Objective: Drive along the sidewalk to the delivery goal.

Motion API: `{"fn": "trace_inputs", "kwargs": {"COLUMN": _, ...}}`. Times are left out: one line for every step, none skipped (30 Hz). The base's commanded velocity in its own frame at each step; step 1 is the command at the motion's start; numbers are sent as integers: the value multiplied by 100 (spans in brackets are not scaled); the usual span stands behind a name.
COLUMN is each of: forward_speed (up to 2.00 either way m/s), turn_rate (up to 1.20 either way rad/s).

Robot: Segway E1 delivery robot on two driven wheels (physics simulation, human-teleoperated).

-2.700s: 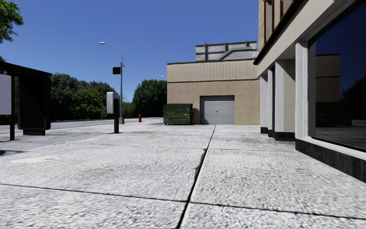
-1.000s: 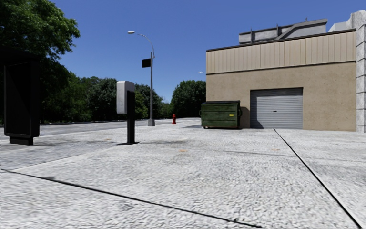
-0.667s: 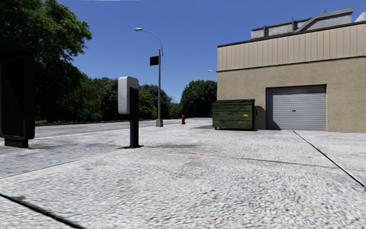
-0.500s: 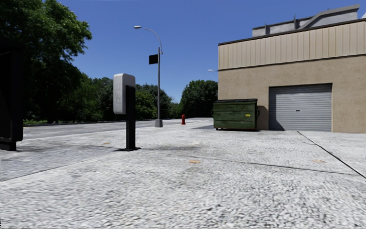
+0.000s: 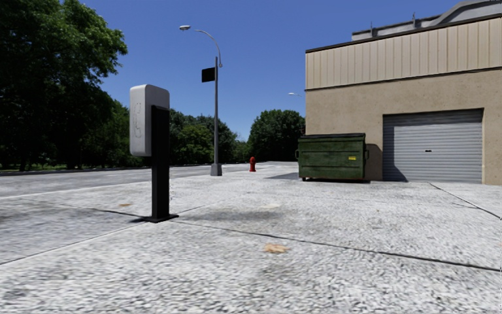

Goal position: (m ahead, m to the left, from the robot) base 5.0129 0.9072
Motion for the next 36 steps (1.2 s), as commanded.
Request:
{"fn": "trace_inputs", "kwargs": {"forward_speed": 182, "turn_rate": 0}}
{"fn": "trace_inputs", "kwargs": {"forward_speed": 182, "turn_rate": 0}}
{"fn": "trace_inputs", "kwargs": {"forward_speed": 182, "turn_rate": 0}}
{"fn": "trace_inputs", "kwargs": {"forward_speed": 182, "turn_rate": 0}}
{"fn": "trace_inputs", "kwargs": {"forward_speed": 182, "turn_rate": 0}}
{"fn": "trace_inputs", "kwargs": {"forward_speed": 182, "turn_rate": 14}}
{"fn": "trace_inputs", "kwargs": {"forward_speed": 182, "turn_rate": 14}}
{"fn": "trace_inputs", "kwargs": {"forward_speed": 182, "turn_rate": 19}}
{"fn": "trace_inputs", "kwargs": {"forward_speed": 182, "turn_rate": 20}}
{"fn": "trace_inputs", "kwargs": {"forward_speed": 182, "turn_rate": 15}}
{"fn": "trace_inputs", "kwargs": {"forward_speed": 182, "turn_rate": 11}}
{"fn": "trace_inputs", "kwargs": {"forward_speed": 182, "turn_rate": 11}}
{"fn": "trace_inputs", "kwargs": {"forward_speed": 182, "turn_rate": 10}}
{"fn": "trace_inputs", "kwargs": {"forward_speed": 182, "turn_rate": 10}}
{"fn": "trace_inputs", "kwargs": {"forward_speed": 182, "turn_rate": 10}}
{"fn": "trace_inputs", "kwargs": {"forward_speed": 182, "turn_rate": 10}}
{"fn": "trace_inputs", "kwargs": {"forward_speed": 182, "turn_rate": 10}}
{"fn": "trace_inputs", "kwargs": {"forward_speed": 181, "turn_rate": 10}}
{"fn": "trace_inputs", "kwargs": {"forward_speed": 181, "turn_rate": 10}}
{"fn": "trace_inputs", "kwargs": {"forward_speed": 181, "turn_rate": 10}}
{"fn": "trace_inputs", "kwargs": {"forward_speed": 181, "turn_rate": 12}}
{"fn": "trace_inputs", "kwargs": {"forward_speed": 181, "turn_rate": 16}}
{"fn": "trace_inputs", "kwargs": {"forward_speed": 180, "turn_rate": 17}}
{"fn": "trace_inputs", "kwargs": {"forward_speed": 180, "turn_rate": 17}}
{"fn": "trace_inputs", "kwargs": {"forward_speed": 178, "turn_rate": 18}}
{"fn": "trace_inputs", "kwargs": {"forward_speed": 177, "turn_rate": 20}}
{"fn": "trace_inputs", "kwargs": {"forward_speed": 171, "turn_rate": 21}}
{"fn": "trace_inputs", "kwargs": {"forward_speed": 171, "turn_rate": 21}}
{"fn": "trace_inputs", "kwargs": {"forward_speed": 166, "turn_rate": 22}}
{"fn": "trace_inputs", "kwargs": {"forward_speed": 163, "turn_rate": 22}}
{"fn": "trace_inputs", "kwargs": {"forward_speed": 152, "turn_rate": 22}}
{"fn": "trace_inputs", "kwargs": {"forward_speed": 152, "turn_rate": 22}}
{"fn": "trace_inputs", "kwargs": {"forward_speed": 134, "turn_rate": 22}}
{"fn": "trace_inputs", "kwargs": {"forward_speed": 125, "turn_rate": 24}}
{"fn": "trace_inputs", "kwargs": {"forward_speed": 125, "turn_rate": 24}}
{"fn": "trace_inputs", "kwargs": {"forward_speed": 123, "turn_rate": 31}}
